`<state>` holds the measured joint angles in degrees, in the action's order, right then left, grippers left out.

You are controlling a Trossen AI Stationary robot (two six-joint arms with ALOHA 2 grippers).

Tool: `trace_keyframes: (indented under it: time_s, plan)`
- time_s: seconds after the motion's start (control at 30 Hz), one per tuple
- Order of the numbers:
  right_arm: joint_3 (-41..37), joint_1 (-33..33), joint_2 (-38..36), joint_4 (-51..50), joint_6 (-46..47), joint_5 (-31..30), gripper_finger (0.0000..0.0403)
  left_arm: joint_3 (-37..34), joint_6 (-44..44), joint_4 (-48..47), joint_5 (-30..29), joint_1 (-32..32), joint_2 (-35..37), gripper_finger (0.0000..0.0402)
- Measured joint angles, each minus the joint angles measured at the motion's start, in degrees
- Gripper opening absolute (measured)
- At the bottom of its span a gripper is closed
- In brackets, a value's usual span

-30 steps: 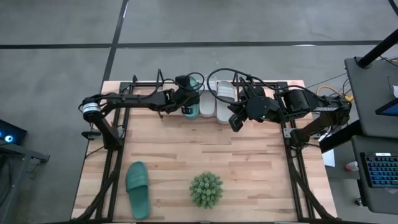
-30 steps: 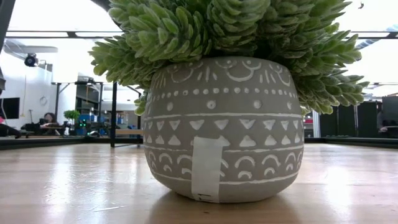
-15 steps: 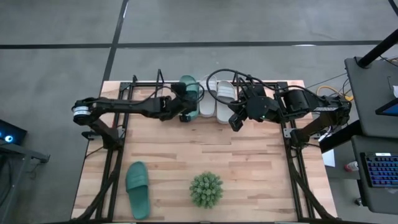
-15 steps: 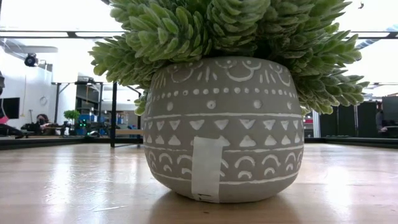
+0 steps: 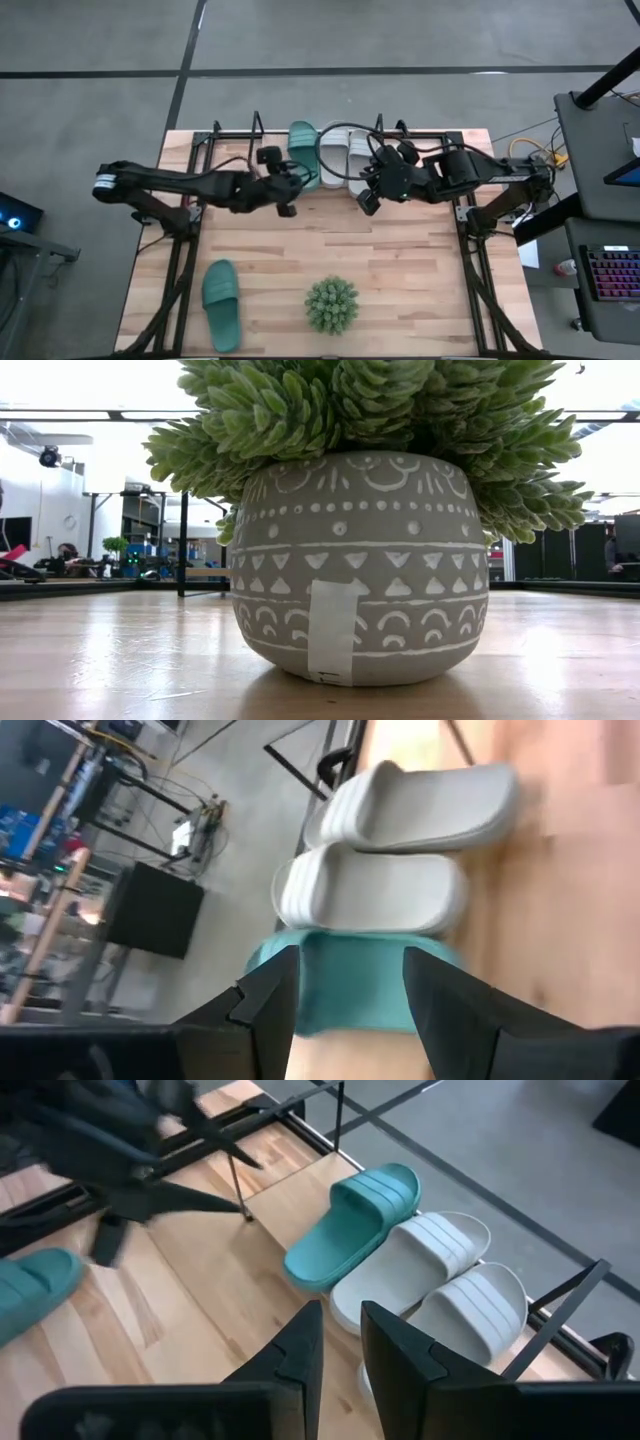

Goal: Pick and place slides into the shelf
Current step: Put the green slipper on the shelf

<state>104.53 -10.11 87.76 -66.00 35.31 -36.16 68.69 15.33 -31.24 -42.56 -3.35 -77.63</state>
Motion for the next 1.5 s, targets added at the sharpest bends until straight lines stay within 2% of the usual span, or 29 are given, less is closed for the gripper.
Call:
trace_keyframes:
  time_s: [0.27, 0.43, 0.63, 0.87, 1.17, 1.5]
  plan:
    - [0.0, 0.0, 0.4, -0.2, -2.2, 0.0, 0.0063, 0.2, -4.1, -10.7, -0.4, -9.6, 4.1, 0.0165]
    - [0.0, 0.0, 0.1, -0.3, -2.3, 0.0, 0.0063, 0.6, -15.6, -18.3, -1.0, -15.2, 4.5, 0.0165]
    - [0.0, 0.0, 0.2, -0.2, -2.4, 0.0, 0.0063, 4.3, -27.0, -28.6, -0.9, -19.7, 1.5, 0.0164]
    - [-0.1, 0.0, 0.2, -0.2, -2.4, 0.0, 0.0063, 12.5, -29.1, -31.8, -0.5, -24.0, -2.9, 0.0164]
    - [-0.1, 0.0, 0.3, -0.2, -2.4, 0.1, 0.0063, 24.2, -41.4, -46.3, -1.4, -28.3, -8.0, 0.0164]
    - [-0.1, 0.0, 0.4, 0.0, -3.7, 0.6, 0.0063, 25.6, -57.4, -56.1, 1.0, -36.0, -9.2, 0.0164]
